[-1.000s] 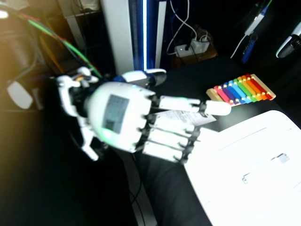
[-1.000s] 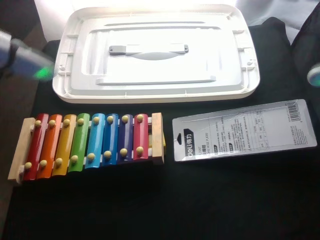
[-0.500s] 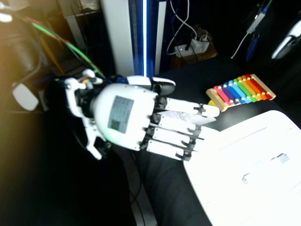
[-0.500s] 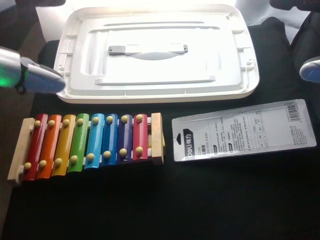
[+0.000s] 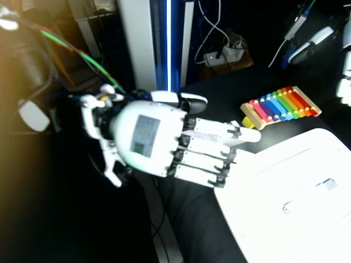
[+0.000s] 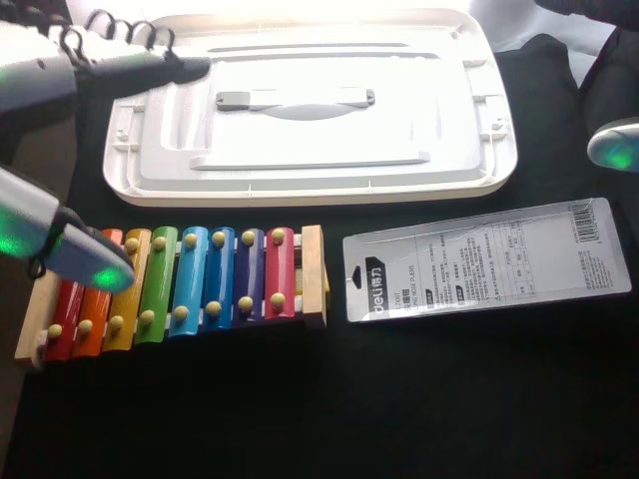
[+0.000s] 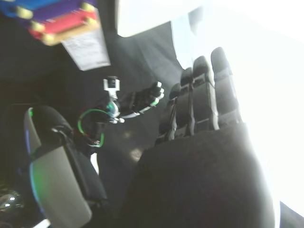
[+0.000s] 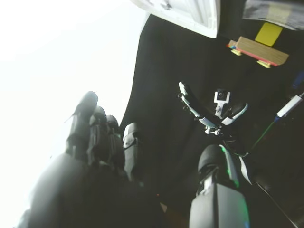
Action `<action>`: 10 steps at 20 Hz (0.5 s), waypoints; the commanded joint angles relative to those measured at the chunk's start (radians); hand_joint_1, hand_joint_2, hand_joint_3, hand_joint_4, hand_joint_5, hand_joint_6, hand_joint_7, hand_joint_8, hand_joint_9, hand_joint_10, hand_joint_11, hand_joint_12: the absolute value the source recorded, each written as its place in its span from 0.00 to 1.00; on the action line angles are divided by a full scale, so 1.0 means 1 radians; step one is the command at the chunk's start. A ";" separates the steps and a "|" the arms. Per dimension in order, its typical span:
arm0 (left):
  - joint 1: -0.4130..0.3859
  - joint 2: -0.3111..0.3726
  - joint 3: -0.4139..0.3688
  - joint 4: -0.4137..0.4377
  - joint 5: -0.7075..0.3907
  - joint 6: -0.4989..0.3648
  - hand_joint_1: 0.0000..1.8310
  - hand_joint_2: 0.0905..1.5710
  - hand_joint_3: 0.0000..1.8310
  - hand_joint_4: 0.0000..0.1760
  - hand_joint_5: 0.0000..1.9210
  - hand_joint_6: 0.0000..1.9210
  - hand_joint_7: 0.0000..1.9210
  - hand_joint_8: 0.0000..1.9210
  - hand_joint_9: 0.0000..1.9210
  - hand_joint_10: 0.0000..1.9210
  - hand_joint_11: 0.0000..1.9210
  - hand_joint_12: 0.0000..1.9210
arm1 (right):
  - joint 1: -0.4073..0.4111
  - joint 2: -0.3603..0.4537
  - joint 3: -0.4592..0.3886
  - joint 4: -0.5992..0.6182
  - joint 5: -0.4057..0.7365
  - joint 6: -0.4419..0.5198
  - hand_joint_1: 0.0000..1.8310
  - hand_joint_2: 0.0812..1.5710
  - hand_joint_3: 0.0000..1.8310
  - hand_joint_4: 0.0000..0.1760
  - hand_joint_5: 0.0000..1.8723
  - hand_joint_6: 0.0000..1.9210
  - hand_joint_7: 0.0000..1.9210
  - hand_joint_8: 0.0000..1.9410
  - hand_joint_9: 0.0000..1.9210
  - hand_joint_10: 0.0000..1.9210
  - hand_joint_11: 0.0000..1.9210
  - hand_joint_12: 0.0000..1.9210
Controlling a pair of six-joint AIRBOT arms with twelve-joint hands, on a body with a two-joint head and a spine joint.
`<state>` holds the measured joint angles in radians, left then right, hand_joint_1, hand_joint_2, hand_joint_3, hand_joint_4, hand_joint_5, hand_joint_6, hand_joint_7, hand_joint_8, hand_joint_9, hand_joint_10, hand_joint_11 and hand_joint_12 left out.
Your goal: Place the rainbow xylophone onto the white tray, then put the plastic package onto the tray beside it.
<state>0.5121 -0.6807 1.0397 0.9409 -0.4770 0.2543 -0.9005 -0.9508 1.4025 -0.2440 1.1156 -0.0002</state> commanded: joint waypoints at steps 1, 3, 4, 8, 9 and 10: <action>-0.006 -0.015 -0.001 0.008 -0.054 -0.037 0.37 0.44 0.00 0.00 0.00 0.00 0.02 0.00 0.06 0.00 0.04 0.12 | 0.015 0.001 0.006 0.057 0.106 0.007 0.35 0.63 0.00 0.45 0.09 0.00 0.02 0.00 0.03 0.00 0.00 0.24; -0.003 -0.037 0.006 0.075 -0.048 -0.096 0.40 0.43 0.00 0.00 0.00 0.00 0.03 0.00 0.06 0.00 0.05 0.08 | 0.015 -0.002 0.007 0.055 0.106 0.007 0.34 0.63 0.00 0.41 0.07 0.00 0.03 0.00 0.03 0.00 0.00 0.28; 0.002 -0.052 0.014 0.096 -0.051 -0.123 0.41 0.42 0.00 0.09 0.00 0.00 0.03 0.00 0.05 0.00 0.03 0.07 | 0.015 -0.003 0.007 0.055 0.106 0.007 0.35 0.63 0.00 0.39 0.06 0.00 0.03 0.00 0.03 0.00 0.00 0.29; 0.068 -0.121 0.054 0.098 -0.078 -0.175 0.35 0.40 0.00 0.00 0.00 0.00 0.03 0.00 0.05 0.01 0.05 0.07 | 0.015 -0.005 0.007 0.051 0.106 0.007 0.35 0.64 0.00 0.34 0.04 0.00 0.02 0.00 0.03 0.00 0.00 0.29; 0.079 -0.134 0.061 0.098 -0.080 -0.181 0.35 0.40 0.00 0.00 0.00 0.00 0.02 0.00 0.04 0.00 0.06 0.07 | 0.015 -0.005 0.007 0.051 0.106 0.007 0.37 0.64 0.00 0.36 0.04 0.00 0.03 0.00 0.03 0.00 0.00 0.29; 0.087 -0.144 0.065 0.098 -0.080 -0.183 0.36 0.42 0.00 0.00 0.00 0.00 0.02 0.00 0.03 0.00 0.05 0.07 | 0.015 -0.005 0.007 0.051 0.106 0.007 0.37 0.64 0.00 0.38 0.03 0.00 0.02 0.00 0.03 0.00 0.00 0.27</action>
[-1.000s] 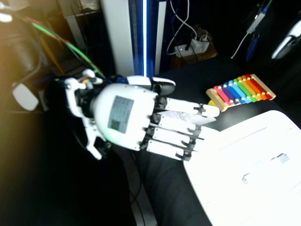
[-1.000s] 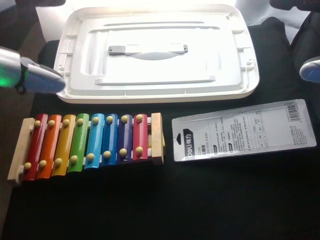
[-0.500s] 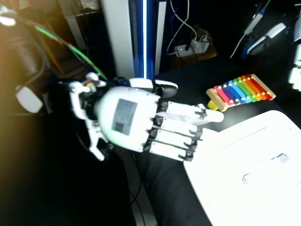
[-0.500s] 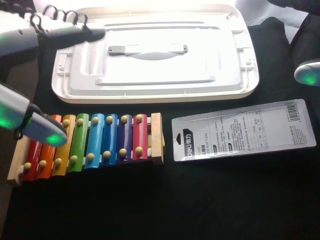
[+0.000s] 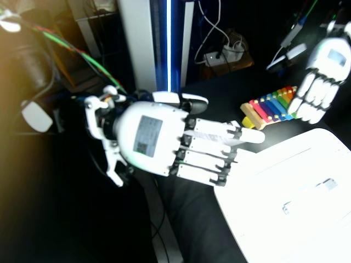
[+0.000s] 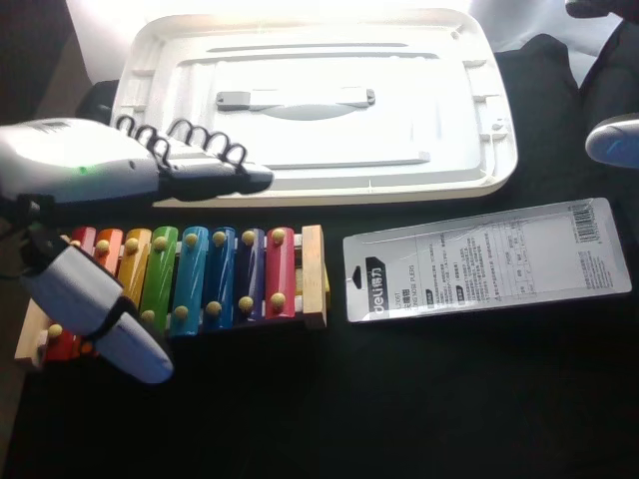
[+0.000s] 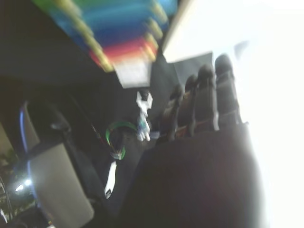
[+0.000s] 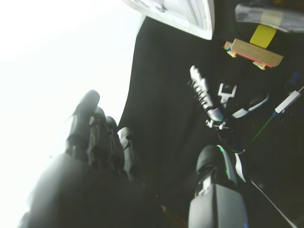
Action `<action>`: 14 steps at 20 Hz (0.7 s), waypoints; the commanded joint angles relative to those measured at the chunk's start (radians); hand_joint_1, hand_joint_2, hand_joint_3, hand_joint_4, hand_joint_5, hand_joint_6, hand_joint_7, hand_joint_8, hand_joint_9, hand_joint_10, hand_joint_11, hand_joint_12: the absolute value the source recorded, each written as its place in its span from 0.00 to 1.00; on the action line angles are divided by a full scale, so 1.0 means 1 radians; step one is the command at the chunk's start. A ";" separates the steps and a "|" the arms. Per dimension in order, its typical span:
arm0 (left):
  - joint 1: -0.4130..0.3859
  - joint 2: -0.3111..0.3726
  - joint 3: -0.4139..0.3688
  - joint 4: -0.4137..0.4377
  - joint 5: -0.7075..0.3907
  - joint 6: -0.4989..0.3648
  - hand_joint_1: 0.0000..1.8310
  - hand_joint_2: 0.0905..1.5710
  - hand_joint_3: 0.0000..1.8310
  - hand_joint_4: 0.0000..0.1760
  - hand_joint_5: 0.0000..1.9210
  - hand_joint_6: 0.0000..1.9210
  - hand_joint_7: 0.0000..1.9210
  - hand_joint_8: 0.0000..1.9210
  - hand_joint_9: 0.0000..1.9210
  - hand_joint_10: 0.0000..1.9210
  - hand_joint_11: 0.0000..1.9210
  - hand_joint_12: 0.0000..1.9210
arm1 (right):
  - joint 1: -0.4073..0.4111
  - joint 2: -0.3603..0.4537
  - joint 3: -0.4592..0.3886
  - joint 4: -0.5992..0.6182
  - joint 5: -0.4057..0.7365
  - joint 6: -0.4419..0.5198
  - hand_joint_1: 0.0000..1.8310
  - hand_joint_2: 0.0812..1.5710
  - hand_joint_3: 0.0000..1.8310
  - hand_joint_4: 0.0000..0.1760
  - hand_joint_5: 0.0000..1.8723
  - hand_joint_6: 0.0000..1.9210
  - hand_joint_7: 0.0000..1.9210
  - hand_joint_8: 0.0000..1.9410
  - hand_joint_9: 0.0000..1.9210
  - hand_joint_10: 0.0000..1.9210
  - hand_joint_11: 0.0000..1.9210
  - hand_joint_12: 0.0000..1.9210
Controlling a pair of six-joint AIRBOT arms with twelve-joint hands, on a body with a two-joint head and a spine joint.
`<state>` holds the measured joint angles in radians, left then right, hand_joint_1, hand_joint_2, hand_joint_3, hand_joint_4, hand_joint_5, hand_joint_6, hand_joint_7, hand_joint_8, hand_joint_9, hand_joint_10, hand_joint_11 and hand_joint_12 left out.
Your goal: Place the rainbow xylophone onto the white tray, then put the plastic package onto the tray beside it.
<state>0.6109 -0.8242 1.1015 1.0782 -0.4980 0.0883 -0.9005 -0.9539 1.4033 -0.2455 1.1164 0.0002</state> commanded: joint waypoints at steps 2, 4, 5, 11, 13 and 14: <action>0.004 -0.015 0.008 -0.039 -0.058 -0.020 0.34 0.44 0.00 0.21 0.00 0.00 0.00 0.00 0.03 0.00 0.02 0.16 | 0.015 -0.003 0.006 0.053 0.106 0.007 0.37 0.64 0.00 0.36 0.03 0.00 0.02 0.00 0.02 0.00 0.00 0.25; 0.015 -0.025 0.013 -0.036 -0.054 -0.022 0.35 0.42 0.00 0.51 0.00 0.00 0.00 0.00 0.02 0.00 0.00 0.17 | 0.015 -0.004 0.006 0.053 0.106 0.007 0.36 0.64 0.00 0.38 0.02 0.00 0.02 0.00 0.03 0.00 0.00 0.27; 0.016 -0.032 0.018 -0.034 -0.049 -0.022 0.31 0.41 0.00 0.42 0.00 0.00 0.00 0.00 0.02 0.00 0.00 0.16 | 0.015 -0.004 0.005 0.053 0.106 0.009 0.39 0.65 0.00 0.34 0.01 0.00 0.02 0.00 0.03 0.00 0.00 0.27; 0.030 -0.067 0.043 -0.030 -0.020 -0.022 0.28 0.40 0.00 0.42 0.00 0.00 0.00 0.00 0.01 0.00 0.00 0.14 | 0.015 -0.004 0.003 0.049 0.106 0.016 0.38 0.65 0.00 0.31 0.00 0.00 0.01 0.00 0.02 0.00 0.00 0.25; 0.034 -0.070 0.045 -0.030 -0.019 -0.022 0.29 0.41 0.00 0.37 0.00 0.00 0.00 0.00 0.02 0.00 0.00 0.13 | 0.015 -0.004 0.002 0.048 0.106 0.017 0.38 0.65 0.00 0.27 0.00 0.00 0.01 0.00 0.03 0.00 0.00 0.26; 0.037 -0.072 0.045 -0.030 -0.019 -0.022 0.28 0.41 0.00 0.36 0.00 0.00 0.00 0.00 0.02 0.00 0.00 0.13 | 0.015 -0.004 0.002 0.047 0.106 0.017 0.37 0.65 0.00 0.31 0.00 0.00 0.01 0.00 0.03 0.00 0.00 0.27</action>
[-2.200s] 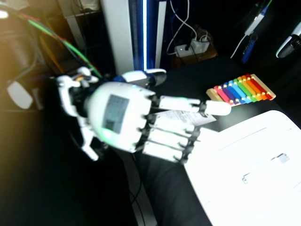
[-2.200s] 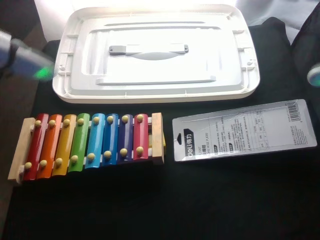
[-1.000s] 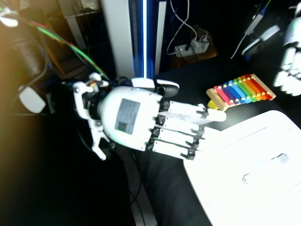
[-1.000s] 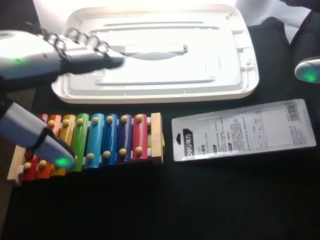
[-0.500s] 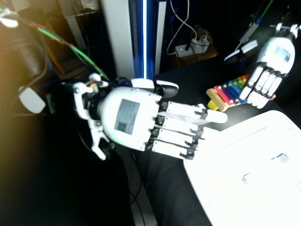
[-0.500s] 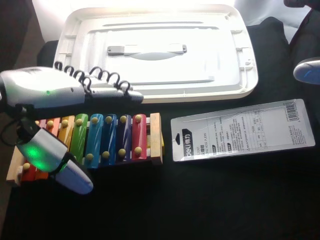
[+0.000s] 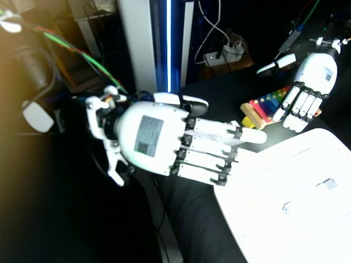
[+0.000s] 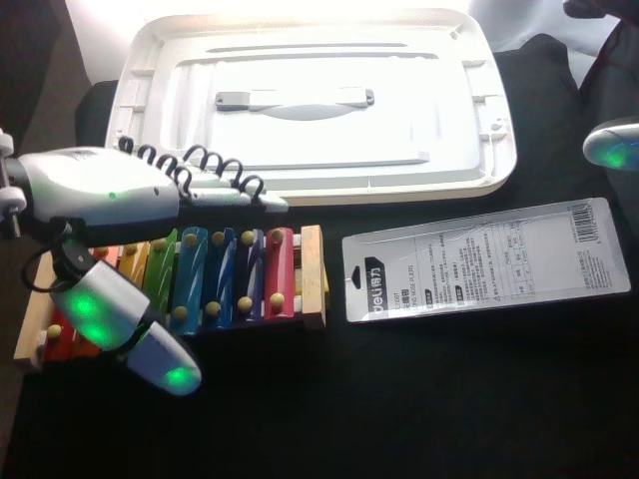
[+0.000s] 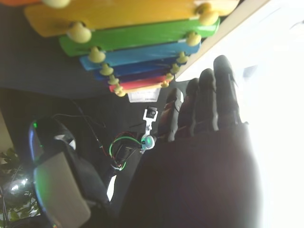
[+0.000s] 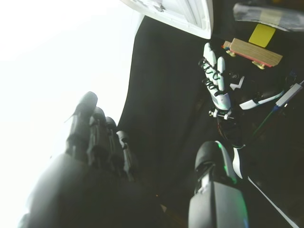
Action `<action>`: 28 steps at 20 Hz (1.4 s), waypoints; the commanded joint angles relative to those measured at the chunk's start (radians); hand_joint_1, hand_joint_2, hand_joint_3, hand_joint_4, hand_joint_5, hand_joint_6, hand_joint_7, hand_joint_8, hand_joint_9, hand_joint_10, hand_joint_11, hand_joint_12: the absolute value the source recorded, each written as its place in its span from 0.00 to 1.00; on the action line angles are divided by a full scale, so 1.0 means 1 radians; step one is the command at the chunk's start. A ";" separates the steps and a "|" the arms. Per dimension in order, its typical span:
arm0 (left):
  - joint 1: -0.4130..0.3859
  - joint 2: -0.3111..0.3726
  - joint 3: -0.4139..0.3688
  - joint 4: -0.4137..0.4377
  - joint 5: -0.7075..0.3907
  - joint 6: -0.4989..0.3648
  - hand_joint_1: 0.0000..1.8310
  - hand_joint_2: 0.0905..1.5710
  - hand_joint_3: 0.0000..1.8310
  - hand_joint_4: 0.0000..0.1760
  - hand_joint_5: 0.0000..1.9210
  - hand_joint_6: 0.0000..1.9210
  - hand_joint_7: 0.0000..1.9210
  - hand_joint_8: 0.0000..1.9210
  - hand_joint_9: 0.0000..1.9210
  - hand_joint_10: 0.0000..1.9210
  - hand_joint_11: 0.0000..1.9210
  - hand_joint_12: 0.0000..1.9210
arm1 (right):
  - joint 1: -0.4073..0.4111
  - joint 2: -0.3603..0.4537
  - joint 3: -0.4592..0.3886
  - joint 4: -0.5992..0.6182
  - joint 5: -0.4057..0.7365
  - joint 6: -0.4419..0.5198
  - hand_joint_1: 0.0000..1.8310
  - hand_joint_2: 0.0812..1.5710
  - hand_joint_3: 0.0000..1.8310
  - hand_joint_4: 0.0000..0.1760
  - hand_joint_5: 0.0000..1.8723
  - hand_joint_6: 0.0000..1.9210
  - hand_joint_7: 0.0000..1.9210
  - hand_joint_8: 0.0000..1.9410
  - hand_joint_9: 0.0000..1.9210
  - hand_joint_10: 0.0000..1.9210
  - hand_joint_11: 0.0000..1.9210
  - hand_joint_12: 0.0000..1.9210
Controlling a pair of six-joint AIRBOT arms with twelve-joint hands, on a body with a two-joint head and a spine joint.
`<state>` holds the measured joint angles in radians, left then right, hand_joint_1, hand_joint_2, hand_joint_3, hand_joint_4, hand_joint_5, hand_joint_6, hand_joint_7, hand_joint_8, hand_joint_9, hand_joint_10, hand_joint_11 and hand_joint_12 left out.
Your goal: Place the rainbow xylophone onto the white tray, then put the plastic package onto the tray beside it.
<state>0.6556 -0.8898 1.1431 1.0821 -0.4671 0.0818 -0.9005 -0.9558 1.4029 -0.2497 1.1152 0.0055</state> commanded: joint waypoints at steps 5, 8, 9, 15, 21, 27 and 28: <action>0.002 -0.018 0.008 -0.033 -0.043 -0.016 0.28 0.41 0.00 0.26 0.00 0.00 0.00 0.00 0.01 0.00 0.00 0.14 | 0.015 -0.002 0.001 0.049 0.107 0.014 0.35 0.64 0.00 0.33 0.00 0.00 0.02 0.00 0.04 0.00 0.00 0.29; 0.008 -0.029 0.014 -0.026 -0.035 -0.016 0.29 0.41 0.00 0.21 0.00 0.00 0.00 0.00 0.02 0.00 0.00 0.18 | 0.015 0.001 -0.003 0.046 0.107 0.016 0.34 0.63 0.00 0.32 0.00 0.00 0.01 0.00 0.03 0.00 0.00 0.27; 0.010 -0.033 0.015 -0.024 -0.030 -0.016 0.28 0.41 0.00 0.19 0.00 0.00 0.00 0.00 0.02 0.00 0.00 0.17 | 0.015 0.001 -0.003 0.045 0.107 0.016 0.35 0.64 0.00 0.37 0.00 0.00 0.01 0.00 0.03 0.00 0.00 0.27; 0.025 -0.055 0.028 -0.023 -0.023 -0.016 0.31 0.42 0.00 0.28 0.00 0.00 0.00 0.00 0.01 0.00 0.00 0.14 | 0.015 0.001 -0.005 0.043 0.107 0.016 0.35 0.63 0.00 0.36 0.00 0.00 0.01 0.00 0.02 0.00 0.00 0.28; 0.037 -0.076 0.047 -0.023 0.000 -0.016 0.50 0.48 0.00 0.37 0.00 0.00 0.08 0.01 0.07 0.01 0.00 0.22 | 0.015 0.001 -0.006 0.043 0.107 0.016 0.38 0.62 0.00 0.41 0.00 0.00 0.02 0.00 0.03 0.00 0.00 0.29; 0.046 -0.091 0.062 -0.024 0.010 -0.016 0.75 0.60 0.00 0.48 0.00 0.00 0.20 0.00 0.22 0.01 0.01 0.31 | 0.015 0.001 -0.007 0.042 0.107 0.016 0.38 0.62 0.00 0.48 0.00 0.00 0.03 0.00 0.04 0.00 0.00 0.30; 0.046 -0.092 0.063 -0.024 0.010 -0.016 0.76 0.61 0.00 0.46 0.00 0.00 0.22 0.01 0.24 0.01 0.03 0.32 | 0.015 0.001 -0.006 0.042 0.107 0.016 0.38 0.62 0.00 0.48 0.00 0.00 0.03 0.00 0.04 0.00 0.00 0.30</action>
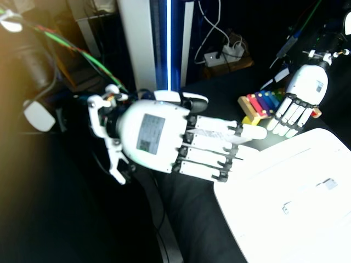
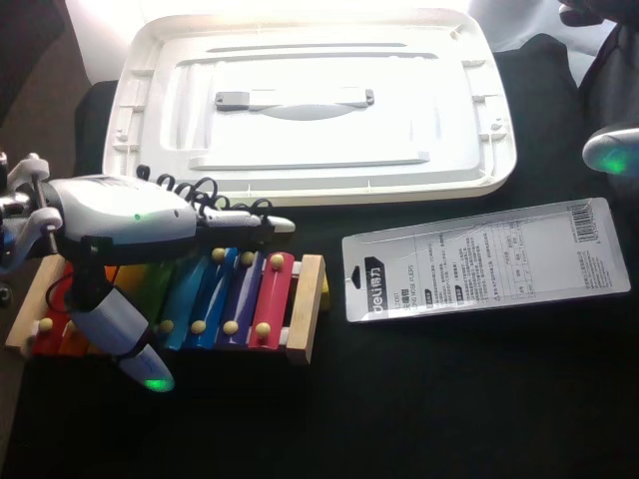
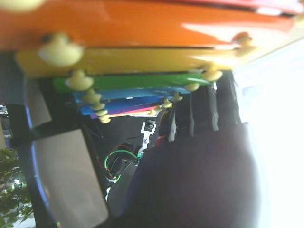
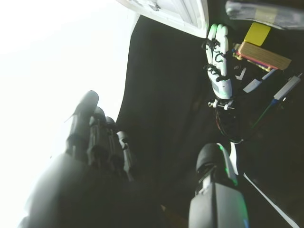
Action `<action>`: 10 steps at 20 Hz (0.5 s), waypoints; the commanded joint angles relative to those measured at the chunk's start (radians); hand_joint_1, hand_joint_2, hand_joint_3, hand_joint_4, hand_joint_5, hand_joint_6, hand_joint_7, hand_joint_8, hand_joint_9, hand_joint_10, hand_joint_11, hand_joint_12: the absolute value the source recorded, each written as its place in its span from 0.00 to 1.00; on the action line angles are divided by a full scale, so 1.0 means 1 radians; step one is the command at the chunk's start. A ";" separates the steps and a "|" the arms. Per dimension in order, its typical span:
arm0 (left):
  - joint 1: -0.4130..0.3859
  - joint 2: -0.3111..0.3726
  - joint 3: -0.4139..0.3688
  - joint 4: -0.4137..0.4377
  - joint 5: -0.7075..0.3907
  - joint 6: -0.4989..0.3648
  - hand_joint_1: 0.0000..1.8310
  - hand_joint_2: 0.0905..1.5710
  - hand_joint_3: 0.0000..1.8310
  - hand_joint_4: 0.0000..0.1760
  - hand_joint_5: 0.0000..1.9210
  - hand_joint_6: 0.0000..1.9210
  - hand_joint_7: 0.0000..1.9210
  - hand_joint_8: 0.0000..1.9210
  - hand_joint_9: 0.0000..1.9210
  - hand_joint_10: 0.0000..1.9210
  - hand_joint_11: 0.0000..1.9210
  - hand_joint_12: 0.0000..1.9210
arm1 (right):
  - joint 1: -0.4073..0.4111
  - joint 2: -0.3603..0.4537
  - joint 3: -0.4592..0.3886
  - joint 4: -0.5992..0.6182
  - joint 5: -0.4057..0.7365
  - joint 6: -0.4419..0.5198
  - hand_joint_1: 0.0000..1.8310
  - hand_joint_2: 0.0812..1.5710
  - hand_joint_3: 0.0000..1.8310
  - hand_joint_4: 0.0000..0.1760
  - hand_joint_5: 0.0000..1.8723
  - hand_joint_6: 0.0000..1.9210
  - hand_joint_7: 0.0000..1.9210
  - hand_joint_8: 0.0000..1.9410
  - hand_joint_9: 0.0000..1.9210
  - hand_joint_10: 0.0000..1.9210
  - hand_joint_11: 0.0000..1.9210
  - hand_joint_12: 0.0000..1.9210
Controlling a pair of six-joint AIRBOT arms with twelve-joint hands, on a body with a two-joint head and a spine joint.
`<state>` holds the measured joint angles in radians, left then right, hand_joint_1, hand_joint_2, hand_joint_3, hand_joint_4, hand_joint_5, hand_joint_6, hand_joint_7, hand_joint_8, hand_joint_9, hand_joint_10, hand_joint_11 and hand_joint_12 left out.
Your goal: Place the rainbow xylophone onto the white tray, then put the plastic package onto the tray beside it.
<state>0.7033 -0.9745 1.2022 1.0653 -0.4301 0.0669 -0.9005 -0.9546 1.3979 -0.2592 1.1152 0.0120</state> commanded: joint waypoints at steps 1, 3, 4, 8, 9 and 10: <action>-0.001 -0.009 0.005 -0.007 -0.027 -0.001 0.75 0.62 0.00 0.40 0.02 0.00 0.24 0.00 0.26 0.01 0.05 0.32 | 0.015 0.000 -0.002 0.051 0.107 0.009 0.38 0.62 0.00 0.48 0.00 0.00 0.03 0.00 0.04 0.00 0.00 0.28; -0.001 -0.009 0.005 -0.007 -0.027 -0.001 0.75 0.63 0.00 0.36 0.05 0.00 0.26 0.00 0.28 0.00 0.06 0.31 | 0.015 0.000 -0.002 0.051 0.107 0.009 0.37 0.61 0.00 0.48 0.00 0.00 0.03 0.00 0.04 0.00 0.00 0.28; -0.001 -0.009 0.006 -0.009 -0.027 -0.001 0.75 0.63 0.00 0.34 0.07 0.01 0.28 0.00 0.29 0.01 0.07 0.32 | 0.015 0.000 -0.002 0.051 0.107 0.009 0.38 0.62 0.00 0.44 0.00 0.00 0.03 0.00 0.04 0.00 0.00 0.29; -0.001 -0.009 0.013 -0.034 -0.039 -0.001 0.69 0.65 0.00 0.34 0.13 0.00 0.30 0.00 0.30 0.00 0.06 0.33 | 0.015 0.000 -0.002 0.051 0.108 0.009 0.38 0.62 0.00 0.34 0.00 0.00 0.04 0.00 0.05 0.00 0.00 0.32; -0.001 -0.009 0.016 -0.040 -0.041 -0.001 0.67 0.66 0.00 0.34 0.13 0.00 0.30 0.00 0.27 0.00 0.01 0.34 | 0.015 0.000 -0.002 0.051 0.108 0.009 0.39 0.62 0.00 0.33 0.00 0.00 0.04 0.00 0.05 0.00 0.00 0.32; -0.001 -0.010 0.020 -0.046 -0.043 -0.001 0.66 0.66 0.00 0.31 0.13 0.00 0.30 0.00 0.27 0.00 0.00 0.32 | 0.015 0.000 -0.001 0.051 0.108 0.009 0.39 0.61 0.00 0.35 0.00 0.00 0.04 0.00 0.05 0.00 0.00 0.32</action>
<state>0.7033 -0.9768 1.2163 1.0382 -0.4469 0.0700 -0.9005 -0.9550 1.3979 -0.2600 1.1152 0.0120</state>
